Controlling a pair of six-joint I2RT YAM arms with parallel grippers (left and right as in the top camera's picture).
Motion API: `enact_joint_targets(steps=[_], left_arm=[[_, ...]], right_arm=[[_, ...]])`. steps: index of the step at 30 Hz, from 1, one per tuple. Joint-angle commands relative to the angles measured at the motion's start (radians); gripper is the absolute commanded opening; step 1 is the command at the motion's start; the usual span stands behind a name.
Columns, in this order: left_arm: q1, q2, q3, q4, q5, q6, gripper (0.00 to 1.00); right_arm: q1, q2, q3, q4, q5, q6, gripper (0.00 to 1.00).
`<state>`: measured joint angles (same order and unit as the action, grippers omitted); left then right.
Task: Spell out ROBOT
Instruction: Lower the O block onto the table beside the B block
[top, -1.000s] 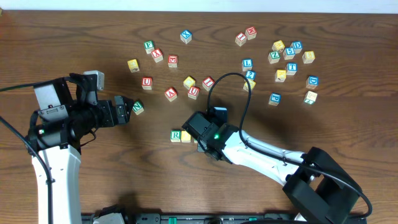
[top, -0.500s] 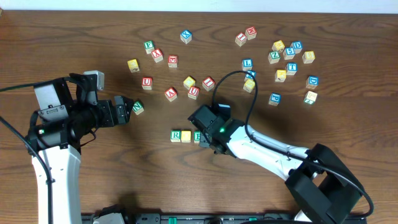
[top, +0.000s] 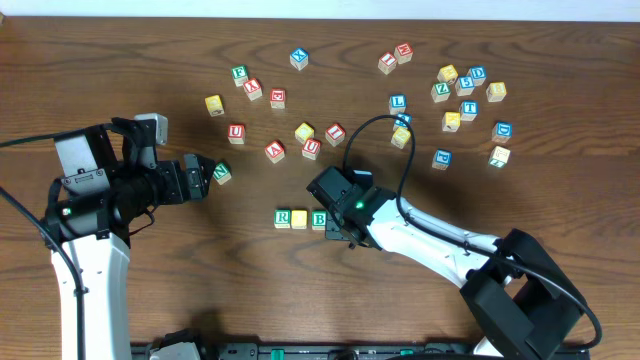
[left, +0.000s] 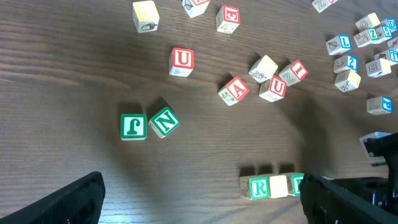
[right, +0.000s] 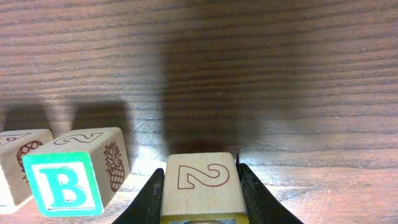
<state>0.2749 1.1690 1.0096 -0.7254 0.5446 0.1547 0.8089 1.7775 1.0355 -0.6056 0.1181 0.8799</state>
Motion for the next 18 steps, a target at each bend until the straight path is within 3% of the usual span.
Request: enact_joint_targets(steps=[1,4,18], left_arm=[[0.005,-0.002,0.018,0.000,0.005,0.006,0.98],[0.005,-0.002,0.018,0.000,0.005,0.006,0.98],[0.005,-0.002,0.018,0.000,0.005,0.006,0.98]], right_arm=[[-0.005,0.051,0.052,-0.005,-0.022,-0.029,0.02],[-0.002,0.114,0.130,-0.065,-0.005,-0.036,0.01],[-0.003,0.113,0.136,-0.040,-0.016,-0.093,0.01]])
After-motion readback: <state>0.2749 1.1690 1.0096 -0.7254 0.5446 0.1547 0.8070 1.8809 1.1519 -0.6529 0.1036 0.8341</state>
